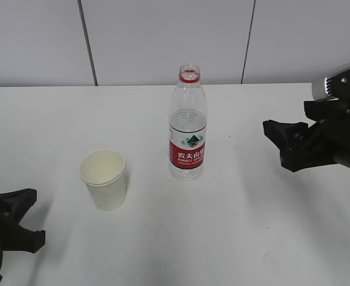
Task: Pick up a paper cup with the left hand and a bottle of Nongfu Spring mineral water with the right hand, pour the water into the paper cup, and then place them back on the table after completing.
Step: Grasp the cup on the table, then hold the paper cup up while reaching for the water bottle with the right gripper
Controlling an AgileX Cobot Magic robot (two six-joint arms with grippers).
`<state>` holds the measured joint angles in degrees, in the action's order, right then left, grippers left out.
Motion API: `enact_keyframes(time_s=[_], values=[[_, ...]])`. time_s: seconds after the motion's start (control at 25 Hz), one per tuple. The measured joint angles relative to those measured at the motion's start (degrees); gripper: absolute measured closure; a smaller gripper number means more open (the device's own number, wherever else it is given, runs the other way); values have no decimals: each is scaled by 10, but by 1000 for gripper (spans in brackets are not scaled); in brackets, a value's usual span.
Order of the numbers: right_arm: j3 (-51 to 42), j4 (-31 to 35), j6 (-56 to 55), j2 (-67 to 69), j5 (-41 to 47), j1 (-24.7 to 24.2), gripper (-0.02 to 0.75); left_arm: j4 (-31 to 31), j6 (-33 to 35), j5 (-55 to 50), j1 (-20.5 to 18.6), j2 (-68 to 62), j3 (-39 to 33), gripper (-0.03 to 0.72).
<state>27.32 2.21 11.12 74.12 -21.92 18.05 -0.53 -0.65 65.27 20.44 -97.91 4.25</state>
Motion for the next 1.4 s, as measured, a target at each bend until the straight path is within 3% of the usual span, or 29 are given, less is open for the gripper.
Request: enact_keyframes(time_s=[0.2, 0.28, 0.36, 0.52, 0.6, 0.8, 1.0, 1.4], values=[[0, 0, -2, 8, -12, 0, 151, 33, 0, 0, 0, 0, 0, 718], [0, 0, -3, 9, -12, 0, 151, 38, 0, 0, 0, 0, 0, 673], [0, 0, -3, 9, -11, 0, 151, 43, 0, 0, 0, 0, 0, 560], [0, 0, -7, 10, -9, 0, 151, 59, 0, 1, 0, 0, 0, 200], [0, -5, -20, 21, -9, 0, 151, 63, 0, 1, 0, 0, 0, 110], [0, -96, -81, 79, -34, 0, 151, 84, 0, 1, 0, 0, 0, 115], [0, -183, -144, 138, -130, 0, 151, 98, 0, 1, 0, -2, 0, 123], [0, -202, -153, 205, -216, 0, 151, 135, -2, 2, 0, -46, 44, 124]])
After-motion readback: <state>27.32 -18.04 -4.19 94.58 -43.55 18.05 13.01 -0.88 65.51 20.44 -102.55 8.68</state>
